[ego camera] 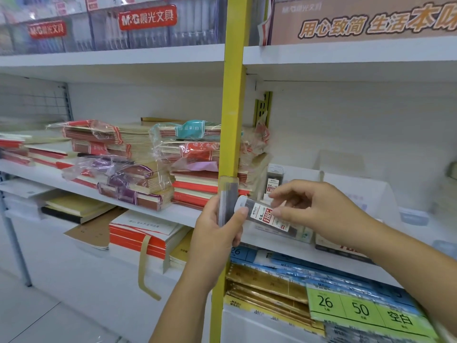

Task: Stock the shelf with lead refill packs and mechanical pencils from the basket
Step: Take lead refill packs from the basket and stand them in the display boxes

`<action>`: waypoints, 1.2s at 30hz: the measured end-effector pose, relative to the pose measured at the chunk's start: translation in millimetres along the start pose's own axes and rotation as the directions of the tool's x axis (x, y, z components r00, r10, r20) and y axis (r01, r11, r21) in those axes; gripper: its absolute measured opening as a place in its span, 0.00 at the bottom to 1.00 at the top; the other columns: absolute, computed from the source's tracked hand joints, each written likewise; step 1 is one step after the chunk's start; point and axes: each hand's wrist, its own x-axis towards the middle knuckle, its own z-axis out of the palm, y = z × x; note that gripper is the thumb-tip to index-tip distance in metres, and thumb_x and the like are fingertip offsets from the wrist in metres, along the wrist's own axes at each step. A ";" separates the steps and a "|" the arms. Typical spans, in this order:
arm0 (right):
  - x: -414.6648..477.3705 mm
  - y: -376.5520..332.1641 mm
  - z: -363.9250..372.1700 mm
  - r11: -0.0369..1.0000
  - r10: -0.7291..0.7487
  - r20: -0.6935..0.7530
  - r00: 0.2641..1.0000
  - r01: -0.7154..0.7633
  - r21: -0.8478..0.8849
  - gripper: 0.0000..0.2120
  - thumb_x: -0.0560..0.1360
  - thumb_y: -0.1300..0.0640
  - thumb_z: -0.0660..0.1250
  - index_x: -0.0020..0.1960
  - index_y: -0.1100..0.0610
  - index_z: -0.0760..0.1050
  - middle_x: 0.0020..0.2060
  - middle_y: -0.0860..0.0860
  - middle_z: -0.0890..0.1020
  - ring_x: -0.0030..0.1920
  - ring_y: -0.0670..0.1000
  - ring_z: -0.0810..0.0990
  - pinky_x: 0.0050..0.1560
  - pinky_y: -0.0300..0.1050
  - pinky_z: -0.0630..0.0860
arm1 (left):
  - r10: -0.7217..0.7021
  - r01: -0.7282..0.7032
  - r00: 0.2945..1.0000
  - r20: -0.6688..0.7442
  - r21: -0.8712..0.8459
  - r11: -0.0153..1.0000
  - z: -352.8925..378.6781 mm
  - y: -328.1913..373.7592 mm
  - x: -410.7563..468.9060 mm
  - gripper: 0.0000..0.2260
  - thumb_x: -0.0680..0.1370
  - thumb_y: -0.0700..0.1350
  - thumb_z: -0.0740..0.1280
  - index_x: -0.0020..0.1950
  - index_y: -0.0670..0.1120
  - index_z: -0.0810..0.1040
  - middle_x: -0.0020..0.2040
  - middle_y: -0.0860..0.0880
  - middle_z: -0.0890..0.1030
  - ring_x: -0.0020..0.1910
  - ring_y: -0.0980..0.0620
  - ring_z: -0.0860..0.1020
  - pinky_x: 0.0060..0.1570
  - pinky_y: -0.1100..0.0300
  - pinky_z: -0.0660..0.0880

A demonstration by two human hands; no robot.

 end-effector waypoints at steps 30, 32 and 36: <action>81.0 46.9 -8.0 0.961 -0.147 -0.313 0.939 0.061 -0.269 0.18 0.73 0.60 0.73 0.51 0.44 0.67 0.40 0.42 0.79 0.38 0.36 0.78 0.30 0.30 0.74 | -0.063 0.065 0.997 -0.042 0.052 0.997 23.4 -31.7 20.0 0.09 0.85 0.48 0.58 0.55 0.61 0.76 0.50 0.64 0.85 0.51 0.65 0.82 0.42 0.73 0.77; 82.7 49.7 -8.6 0.965 -0.118 -0.310 0.943 0.035 -0.259 0.18 0.72 0.59 0.73 0.51 0.44 0.68 0.39 0.43 0.79 0.37 0.38 0.78 0.31 0.31 0.73 | -0.059 0.061 0.997 -0.039 0.057 0.996 22.7 -33.3 20.3 0.09 0.85 0.49 0.58 0.56 0.61 0.76 0.51 0.63 0.85 0.52 0.64 0.82 0.43 0.72 0.77; 86.4 55.0 -11.1 0.913 -0.050 -0.254 0.966 -0.059 -0.404 0.09 0.73 0.54 0.73 0.49 0.46 0.76 0.43 0.47 0.77 0.42 0.46 0.77 0.41 0.42 0.72 | -0.059 0.059 0.998 -0.016 0.049 0.997 20.8 -31.4 19.4 0.09 0.85 0.48 0.58 0.58 0.59 0.76 0.51 0.64 0.84 0.52 0.65 0.82 0.45 0.73 0.77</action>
